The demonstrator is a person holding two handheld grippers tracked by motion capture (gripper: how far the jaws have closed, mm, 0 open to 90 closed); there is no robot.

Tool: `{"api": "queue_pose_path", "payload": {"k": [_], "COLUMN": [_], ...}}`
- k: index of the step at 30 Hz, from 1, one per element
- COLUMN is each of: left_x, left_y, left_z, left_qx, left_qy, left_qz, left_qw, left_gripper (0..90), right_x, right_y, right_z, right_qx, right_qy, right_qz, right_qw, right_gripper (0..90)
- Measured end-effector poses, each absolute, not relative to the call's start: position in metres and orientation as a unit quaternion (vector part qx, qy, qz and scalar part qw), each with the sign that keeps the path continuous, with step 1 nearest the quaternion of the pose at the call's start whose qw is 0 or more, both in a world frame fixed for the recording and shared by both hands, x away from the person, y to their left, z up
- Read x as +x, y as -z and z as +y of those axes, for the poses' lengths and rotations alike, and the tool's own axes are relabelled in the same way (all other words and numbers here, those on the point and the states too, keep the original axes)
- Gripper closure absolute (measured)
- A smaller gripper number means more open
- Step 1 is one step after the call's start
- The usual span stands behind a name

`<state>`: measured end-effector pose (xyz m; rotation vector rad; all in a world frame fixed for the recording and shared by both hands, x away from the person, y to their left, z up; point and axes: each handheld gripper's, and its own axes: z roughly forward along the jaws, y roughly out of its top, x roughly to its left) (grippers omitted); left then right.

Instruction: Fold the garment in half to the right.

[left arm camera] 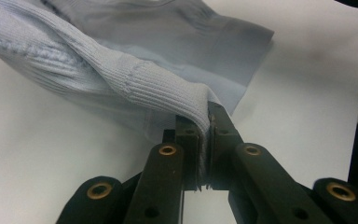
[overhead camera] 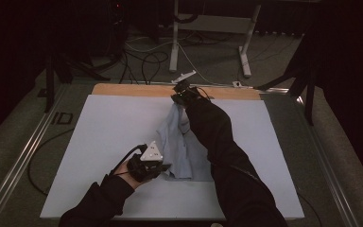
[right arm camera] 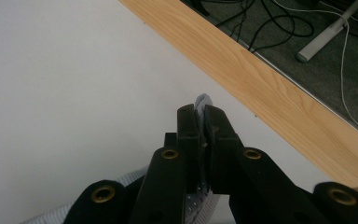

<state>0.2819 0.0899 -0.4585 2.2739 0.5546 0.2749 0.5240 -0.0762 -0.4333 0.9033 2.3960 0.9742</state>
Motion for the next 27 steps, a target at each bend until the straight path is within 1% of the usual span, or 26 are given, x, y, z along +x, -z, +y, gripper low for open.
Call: {"api": "queue_pose_path", "payload": {"k": [12,27], "left_x": [0.285,0.292], "left_y": [0.460,0.465], "left_z": [0.057,0.021], "left_qx": [0.898,0.905], "left_qy": [-0.095,-0.086], "left_qz": [0.192,0.170], "left_qw": [0.383,0.380], "left_gripper": [86.9,86.9], "right_x": [0.519,0.517], "right_y": [0.429,0.436], "right_z": [-0.109,-0.144], "right_qx": [0.335,0.348], "right_qy": [-0.359,-0.369], "right_qz": [0.847,0.838], "right_qw": [0.203,0.199], "right_gripper": [86.4,86.4]}}
